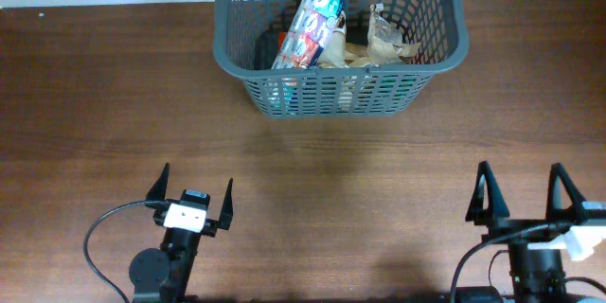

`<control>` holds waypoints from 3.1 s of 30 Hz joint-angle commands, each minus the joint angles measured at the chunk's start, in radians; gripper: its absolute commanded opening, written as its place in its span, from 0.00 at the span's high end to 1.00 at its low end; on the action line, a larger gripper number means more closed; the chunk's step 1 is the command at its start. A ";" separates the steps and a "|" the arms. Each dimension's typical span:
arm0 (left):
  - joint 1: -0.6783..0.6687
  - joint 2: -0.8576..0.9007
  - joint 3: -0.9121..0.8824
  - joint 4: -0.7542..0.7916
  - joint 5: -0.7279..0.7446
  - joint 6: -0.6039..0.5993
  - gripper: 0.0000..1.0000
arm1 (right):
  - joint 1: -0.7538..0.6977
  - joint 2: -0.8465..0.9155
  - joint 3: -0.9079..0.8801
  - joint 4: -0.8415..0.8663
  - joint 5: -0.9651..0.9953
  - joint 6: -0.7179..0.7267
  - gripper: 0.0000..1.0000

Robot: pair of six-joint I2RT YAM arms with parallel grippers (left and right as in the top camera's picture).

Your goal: Pack container

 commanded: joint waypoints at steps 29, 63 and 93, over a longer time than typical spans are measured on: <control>0.007 -0.010 -0.009 0.000 -0.003 -0.008 0.01 | 0.041 -0.102 -0.578 0.533 0.005 0.008 0.01; 0.007 -0.010 -0.009 0.000 -0.003 -0.008 0.01 | 0.041 -0.102 -0.646 0.337 0.001 -0.103 0.01; 0.007 -0.010 -0.009 0.000 -0.003 -0.008 0.01 | 0.041 -0.101 -0.646 0.336 0.002 -0.154 0.01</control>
